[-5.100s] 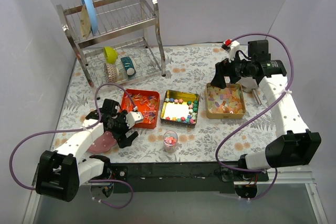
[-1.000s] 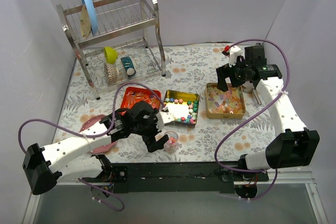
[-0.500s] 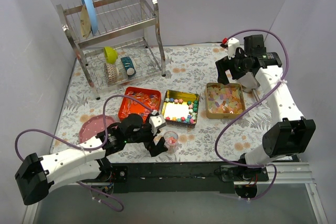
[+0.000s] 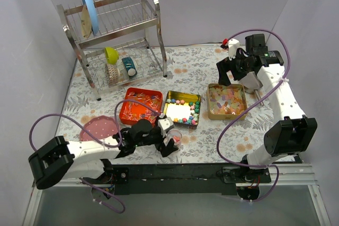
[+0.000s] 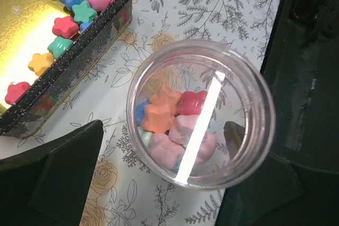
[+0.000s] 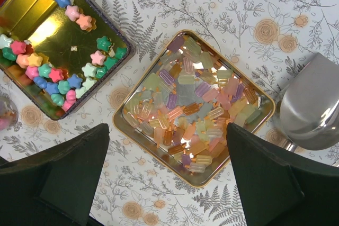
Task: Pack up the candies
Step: Pick up the packing bottle from the center of the board.
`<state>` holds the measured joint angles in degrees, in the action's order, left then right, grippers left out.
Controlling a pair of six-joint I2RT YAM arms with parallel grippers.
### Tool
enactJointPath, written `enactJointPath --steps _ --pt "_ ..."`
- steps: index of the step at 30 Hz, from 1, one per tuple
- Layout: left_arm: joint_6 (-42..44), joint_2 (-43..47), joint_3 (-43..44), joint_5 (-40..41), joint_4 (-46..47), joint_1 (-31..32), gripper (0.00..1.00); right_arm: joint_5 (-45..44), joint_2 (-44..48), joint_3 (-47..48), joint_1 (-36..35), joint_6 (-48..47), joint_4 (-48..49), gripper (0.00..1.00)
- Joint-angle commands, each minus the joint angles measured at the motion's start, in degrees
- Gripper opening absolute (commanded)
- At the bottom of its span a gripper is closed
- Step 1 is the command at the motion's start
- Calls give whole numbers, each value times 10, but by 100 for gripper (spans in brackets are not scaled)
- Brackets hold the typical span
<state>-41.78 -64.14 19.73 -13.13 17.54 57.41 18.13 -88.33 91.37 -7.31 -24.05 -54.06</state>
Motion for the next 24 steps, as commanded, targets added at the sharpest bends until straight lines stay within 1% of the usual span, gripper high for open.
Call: enactJointPath --steps 1,2,4,6,7,8,10,11,14,15,16,18,19,21,22,24 --pt "36 -48 -22 23 156 6 98 31 2 3 -3 -5 -10 98" --pt "38 -73 -23 21 171 8 98 38 0 2 -2 -5 -9 98" --pt "28 -92 -25 31 202 10 98 47 -6 1 -3 -4 -10 98" --pt "22 -108 -45 35 236 14 98 61 -8 -2 -3 -9 -8 98" --pt "24 -111 -61 34 293 17 98 68 -9 -4 -3 -12 -6 98" --pt "28 -111 -95 32 324 17 98 88 -9 -10 -3 -27 -7 98" --pt "37 -109 -118 30 385 17 98 116 0 -21 -3 -57 -10 97" --pt "43 -109 -130 28 391 17 98 144 5 -41 -3 -97 -10 96" --pt "61 -115 -144 6 407 17 98 202 37 -76 -17 -153 -2 96" --pt "60 -121 -145 6 413 17 98 206 41 -88 -29 -193 -8 96" --pt "58 -130 -144 7 420 17 98 209 46 -92 -62 -212 -15 96" --pt "61 -143 -137 3 436 17 98 218 47 -107 -95 -244 -31 96" --pt "62 -160 -135 2 446 17 98 221 48 -112 -124 -249 -31 95" --pt "72 -178 -130 -1 459 17 98 233 50 -125 -151 -262 -31 95" --pt "75 -192 -130 -5 464 17 98 233 52 -131 -180 -280 -32 96" --pt "79 -201 -130 -12 479 17 98 227 57 -139 -207 -304 -39 96"
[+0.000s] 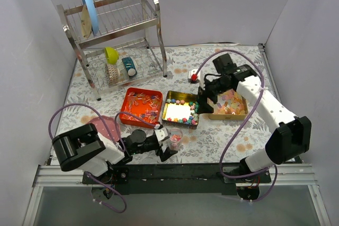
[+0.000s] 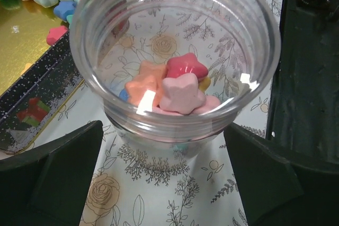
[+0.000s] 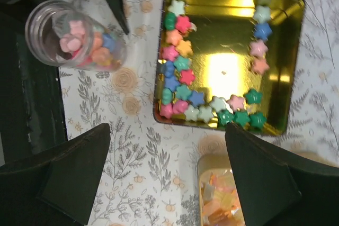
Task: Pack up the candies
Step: Pick up the packing bottle from the center of the board.
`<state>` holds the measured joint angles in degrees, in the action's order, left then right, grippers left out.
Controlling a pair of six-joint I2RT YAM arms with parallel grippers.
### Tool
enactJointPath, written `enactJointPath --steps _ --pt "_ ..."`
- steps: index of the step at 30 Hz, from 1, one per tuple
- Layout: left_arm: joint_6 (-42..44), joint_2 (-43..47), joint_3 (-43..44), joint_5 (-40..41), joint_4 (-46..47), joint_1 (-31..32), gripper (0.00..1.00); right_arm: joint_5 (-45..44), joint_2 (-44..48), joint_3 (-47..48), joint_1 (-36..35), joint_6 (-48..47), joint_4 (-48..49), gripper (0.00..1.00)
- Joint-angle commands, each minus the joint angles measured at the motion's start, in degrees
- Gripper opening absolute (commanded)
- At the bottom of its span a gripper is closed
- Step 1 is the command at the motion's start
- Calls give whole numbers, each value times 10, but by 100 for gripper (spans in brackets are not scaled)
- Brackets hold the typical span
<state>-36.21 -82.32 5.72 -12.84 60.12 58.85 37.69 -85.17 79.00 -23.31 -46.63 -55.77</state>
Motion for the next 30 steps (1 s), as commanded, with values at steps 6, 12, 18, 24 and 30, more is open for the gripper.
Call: enactJointPath --steps 6,12,18,24,30 --pt "37 -40 18 -25 78 3 89 5 38 -66 -132 -132 2 96" --pt "38 -34 22 -39 65 3 71 12 15 -57 -199 -142 -1 95" --pt "47 -30 21 -68 44 2 55 1 -1 -67 -251 -126 36 95" --pt "41 -31 23 -72 37 -6 52 1 -23 -57 -266 -135 41 95" --pt "33 -31 20 -72 35 -29 52 11 -26 -61 -282 -135 29 95"
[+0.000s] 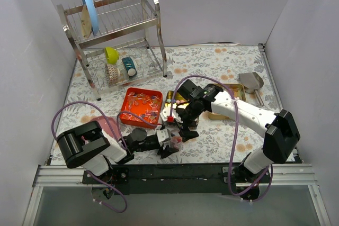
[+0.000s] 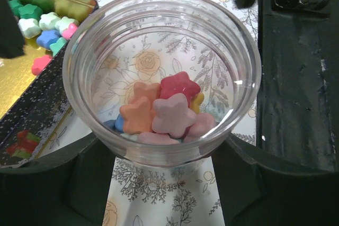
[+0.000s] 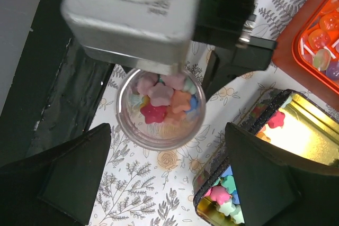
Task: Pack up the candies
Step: Pick up the packing bottle from the center of the board, then screw the bottle lid onto the packing bottle.
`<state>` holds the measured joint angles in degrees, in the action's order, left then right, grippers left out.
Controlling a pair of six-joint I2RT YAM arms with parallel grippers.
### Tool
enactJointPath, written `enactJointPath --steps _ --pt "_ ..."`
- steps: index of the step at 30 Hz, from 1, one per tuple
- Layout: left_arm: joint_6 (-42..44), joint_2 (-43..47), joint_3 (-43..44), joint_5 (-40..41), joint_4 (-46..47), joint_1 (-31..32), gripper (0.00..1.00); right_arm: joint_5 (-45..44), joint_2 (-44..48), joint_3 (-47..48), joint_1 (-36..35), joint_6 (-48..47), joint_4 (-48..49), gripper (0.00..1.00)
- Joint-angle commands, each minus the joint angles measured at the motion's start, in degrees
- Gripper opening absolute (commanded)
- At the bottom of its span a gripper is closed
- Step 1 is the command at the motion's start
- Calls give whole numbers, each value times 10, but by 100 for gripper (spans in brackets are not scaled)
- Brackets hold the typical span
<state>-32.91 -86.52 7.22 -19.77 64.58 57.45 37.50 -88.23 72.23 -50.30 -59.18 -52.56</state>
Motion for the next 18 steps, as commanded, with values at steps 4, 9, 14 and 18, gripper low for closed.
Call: enactJointPath --steps 4,9,14,18 --pt "-6 7 9 -1 -17 -25 52 -4 16 -13 -12 -18 -12 95" --pt "-10 0 11 0 -20 -33 52 -9 37 -32 -12 -21 -32 94" --pt "-10 -7 15 2 -26 -35 50 -38 58 -50 -9 -26 -86 89" --pt "-10 -9 17 -1 -28 -35 50 -58 101 -69 11 -58 -134 87"
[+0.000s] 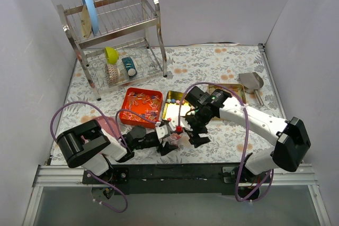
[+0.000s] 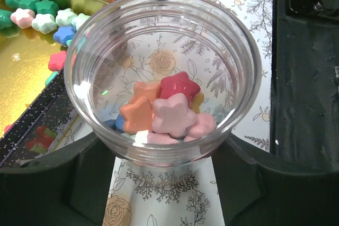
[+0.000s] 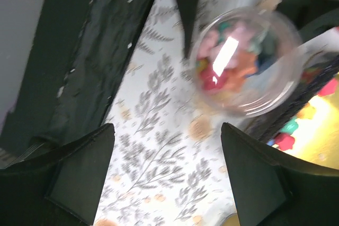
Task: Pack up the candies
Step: Screw the bottle lid onto the packing bottle.
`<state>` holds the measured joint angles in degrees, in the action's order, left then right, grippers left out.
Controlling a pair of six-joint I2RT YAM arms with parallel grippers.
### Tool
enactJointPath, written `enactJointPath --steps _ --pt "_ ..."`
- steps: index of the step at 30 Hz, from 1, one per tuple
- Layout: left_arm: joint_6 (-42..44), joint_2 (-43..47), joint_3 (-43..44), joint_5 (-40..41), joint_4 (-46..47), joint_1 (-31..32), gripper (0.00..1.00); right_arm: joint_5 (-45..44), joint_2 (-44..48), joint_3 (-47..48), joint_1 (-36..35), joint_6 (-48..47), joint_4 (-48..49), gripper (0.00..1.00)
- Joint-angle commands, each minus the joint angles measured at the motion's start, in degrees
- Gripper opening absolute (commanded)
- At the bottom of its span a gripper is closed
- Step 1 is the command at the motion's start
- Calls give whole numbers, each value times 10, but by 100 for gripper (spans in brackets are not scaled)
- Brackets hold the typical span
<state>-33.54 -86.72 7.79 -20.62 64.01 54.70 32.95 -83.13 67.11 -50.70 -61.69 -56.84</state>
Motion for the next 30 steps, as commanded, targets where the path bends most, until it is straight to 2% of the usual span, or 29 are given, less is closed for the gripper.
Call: enactJointPath --steps 1,5,11,14,15,16,17,23,30 --pt "-4 -8 11 6 -23 -8 50 -20 67 -20 22 -33 -92 86" --pt "-2 -10 11 -2 -25 -8 49 -22 67 2 93 -21 -49 88" --pt "-5 -16 18 -16 -36 -8 44 38 -42 109 88 -45 -34 88" --pt "-2 -14 21 -25 -49 -8 27 50 -78 132 54 -87 -46 88" --pt "-1 -12 21 -27 -49 -8 13 49 -83 132 46 -98 -50 88" --pt "1 -11 21 -28 -52 -8 3 50 -84 130 40 -106 -51 88" --pt "1 -11 21 -29 -55 -7 0 52 -83 119 31 -114 -49 88" --pt "-1 -13 24 -24 -58 -8 0 55 -77 97 3 -131 -51 88" --pt "-7 -16 28 -11 -56 -18 0 34 -59 66 2 -121 -69 86"
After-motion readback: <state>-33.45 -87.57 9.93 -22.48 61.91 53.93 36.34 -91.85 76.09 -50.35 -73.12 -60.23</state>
